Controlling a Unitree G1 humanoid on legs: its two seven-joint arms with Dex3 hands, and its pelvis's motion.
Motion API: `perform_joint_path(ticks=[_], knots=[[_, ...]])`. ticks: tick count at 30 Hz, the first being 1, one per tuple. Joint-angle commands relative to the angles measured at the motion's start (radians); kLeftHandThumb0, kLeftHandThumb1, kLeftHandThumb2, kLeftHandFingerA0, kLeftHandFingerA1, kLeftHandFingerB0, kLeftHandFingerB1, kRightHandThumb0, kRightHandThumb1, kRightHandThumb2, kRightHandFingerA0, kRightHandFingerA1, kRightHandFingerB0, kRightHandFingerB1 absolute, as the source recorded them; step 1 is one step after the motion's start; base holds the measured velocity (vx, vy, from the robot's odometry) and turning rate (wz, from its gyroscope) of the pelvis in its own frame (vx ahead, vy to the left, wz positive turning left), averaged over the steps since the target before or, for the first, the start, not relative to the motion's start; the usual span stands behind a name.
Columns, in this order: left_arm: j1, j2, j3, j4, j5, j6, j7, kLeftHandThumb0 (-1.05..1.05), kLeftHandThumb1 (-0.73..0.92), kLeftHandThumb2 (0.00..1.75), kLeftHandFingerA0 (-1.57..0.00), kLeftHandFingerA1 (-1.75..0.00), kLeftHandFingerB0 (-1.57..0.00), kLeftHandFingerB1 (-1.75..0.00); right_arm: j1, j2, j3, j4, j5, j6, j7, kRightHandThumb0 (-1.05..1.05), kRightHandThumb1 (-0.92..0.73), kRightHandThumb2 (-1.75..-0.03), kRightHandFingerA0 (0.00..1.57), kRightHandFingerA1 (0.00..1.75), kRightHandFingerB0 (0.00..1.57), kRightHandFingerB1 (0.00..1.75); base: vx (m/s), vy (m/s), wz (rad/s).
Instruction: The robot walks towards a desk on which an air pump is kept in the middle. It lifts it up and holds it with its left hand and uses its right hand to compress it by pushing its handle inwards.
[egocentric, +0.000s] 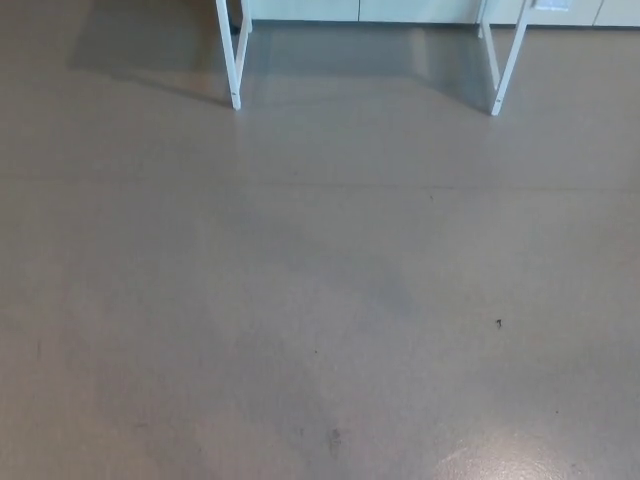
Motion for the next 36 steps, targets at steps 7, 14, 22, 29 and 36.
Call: perform_joint_path(ticks=[7,14,22,29,36], knots=[[-0.022,0.034,0.022,0.066,-0.010,-0.143,0.011,-0.55,0.66,1.00,-0.32,-0.55,-0.19,-0.46,-0.020,-0.030,-0.014,0.065,0.014,-0.097,0.036,-0.54,-0.82,-0.65,0.26,0.33,0.20,0.29,0.01,-0.001,0.16],[-0.020,0.035,0.020,0.073,-0.010,-0.147,0.009,-0.55,0.83,0.65,-0.35,-0.37,-0.30,-0.32,-0.026,-0.031,-0.012,0.077,0.010,-0.099,0.037,-0.54,-0.81,-0.64,0.26,0.33,0.21,0.30,0.13,0.200,-0.03],[-0.021,0.028,0.032,0.082,-0.022,-0.155,0.007,-0.52,0.82,0.64,-0.34,-0.36,-0.28,-0.32,-0.029,-0.035,-0.008,0.088,0.006,-0.112,0.047,-0.54,-0.82,-0.64,0.26,0.34,0.20,0.30,0.24,0.147,0.01],[-0.026,0.029,0.031,0.085,-0.022,-0.151,0.011,-0.51,0.82,0.64,-0.35,-0.36,-0.28,-0.31,-0.040,-0.031,-0.006,0.095,0.005,-0.100,0.042,-0.55,-0.81,-0.64,0.25,0.33,0.20,0.29,0.30,-0.143,0.12],[-0.021,0.031,0.025,0.089,-0.017,-0.160,0.015,-0.52,0.81,0.64,-0.36,-0.37,-0.29,-0.32,-0.040,-0.032,-0.003,0.101,0.002,-0.110,0.045,-0.55,-0.82,-0.64,0.26,0.34,0.20,0.29,0.36,-0.248,0.18]])
